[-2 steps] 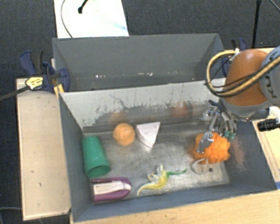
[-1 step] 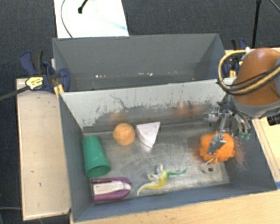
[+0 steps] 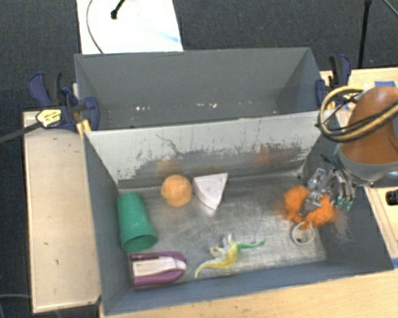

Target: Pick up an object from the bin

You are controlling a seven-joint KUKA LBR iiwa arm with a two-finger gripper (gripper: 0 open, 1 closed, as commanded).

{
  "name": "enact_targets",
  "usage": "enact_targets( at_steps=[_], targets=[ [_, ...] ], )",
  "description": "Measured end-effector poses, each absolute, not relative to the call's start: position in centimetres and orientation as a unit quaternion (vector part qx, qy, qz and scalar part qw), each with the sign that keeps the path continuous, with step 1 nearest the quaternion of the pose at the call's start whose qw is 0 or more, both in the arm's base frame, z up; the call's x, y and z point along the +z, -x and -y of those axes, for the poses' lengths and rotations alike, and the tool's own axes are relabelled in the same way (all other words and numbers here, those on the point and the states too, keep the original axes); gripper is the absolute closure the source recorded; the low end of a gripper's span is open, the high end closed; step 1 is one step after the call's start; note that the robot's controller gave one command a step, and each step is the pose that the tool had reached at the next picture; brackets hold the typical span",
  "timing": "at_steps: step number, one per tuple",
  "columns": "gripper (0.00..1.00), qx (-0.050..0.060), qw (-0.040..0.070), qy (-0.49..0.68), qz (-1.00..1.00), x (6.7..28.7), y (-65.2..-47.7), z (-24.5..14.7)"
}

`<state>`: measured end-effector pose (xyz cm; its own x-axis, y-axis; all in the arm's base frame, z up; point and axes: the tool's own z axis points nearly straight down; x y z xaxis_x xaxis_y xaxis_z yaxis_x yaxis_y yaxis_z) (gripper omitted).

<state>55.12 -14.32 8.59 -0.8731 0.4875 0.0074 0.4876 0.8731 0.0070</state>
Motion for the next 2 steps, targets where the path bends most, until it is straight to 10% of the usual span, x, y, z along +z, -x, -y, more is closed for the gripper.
enact_targets(
  at_steps=[1, 2],
  targets=[
    [1.00, -0.004, 0.003, 0.252, 0.968, 8.6, -55.1, 14.3],
    [1.00, 0.000, 0.001, 0.243, 0.970, 14.8, -55.9, 13.7]
  ],
)
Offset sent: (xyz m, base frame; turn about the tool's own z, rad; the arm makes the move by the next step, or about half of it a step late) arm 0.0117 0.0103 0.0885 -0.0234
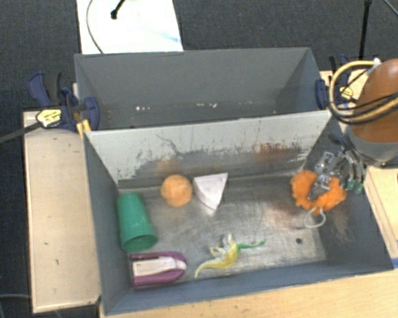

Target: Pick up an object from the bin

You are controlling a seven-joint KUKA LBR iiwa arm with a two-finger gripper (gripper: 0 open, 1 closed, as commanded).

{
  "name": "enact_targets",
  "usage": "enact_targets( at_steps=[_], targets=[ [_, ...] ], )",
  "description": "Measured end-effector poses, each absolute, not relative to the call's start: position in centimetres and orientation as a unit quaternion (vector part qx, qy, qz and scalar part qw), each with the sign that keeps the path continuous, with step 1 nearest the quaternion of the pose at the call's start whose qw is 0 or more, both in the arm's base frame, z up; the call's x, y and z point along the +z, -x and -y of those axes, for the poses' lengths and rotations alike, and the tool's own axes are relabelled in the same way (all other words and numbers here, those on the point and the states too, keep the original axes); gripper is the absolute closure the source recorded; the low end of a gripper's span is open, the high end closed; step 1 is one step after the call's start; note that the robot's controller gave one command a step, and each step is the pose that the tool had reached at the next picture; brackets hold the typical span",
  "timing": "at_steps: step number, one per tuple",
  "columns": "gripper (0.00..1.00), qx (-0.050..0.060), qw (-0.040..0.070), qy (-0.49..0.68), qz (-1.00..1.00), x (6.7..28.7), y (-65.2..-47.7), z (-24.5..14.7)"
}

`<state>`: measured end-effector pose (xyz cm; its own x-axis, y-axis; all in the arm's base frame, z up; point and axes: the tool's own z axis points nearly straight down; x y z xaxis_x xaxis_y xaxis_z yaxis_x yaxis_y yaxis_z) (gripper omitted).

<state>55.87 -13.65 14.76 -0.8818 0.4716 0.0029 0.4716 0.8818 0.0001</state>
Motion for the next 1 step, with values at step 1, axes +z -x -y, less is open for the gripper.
enact_targets(
  at_steps=[1],
  targets=[
    [1.00, 0.000, 0.000, 0.272, 0.962, 21.68, -56.89, 13.46]
  ],
)
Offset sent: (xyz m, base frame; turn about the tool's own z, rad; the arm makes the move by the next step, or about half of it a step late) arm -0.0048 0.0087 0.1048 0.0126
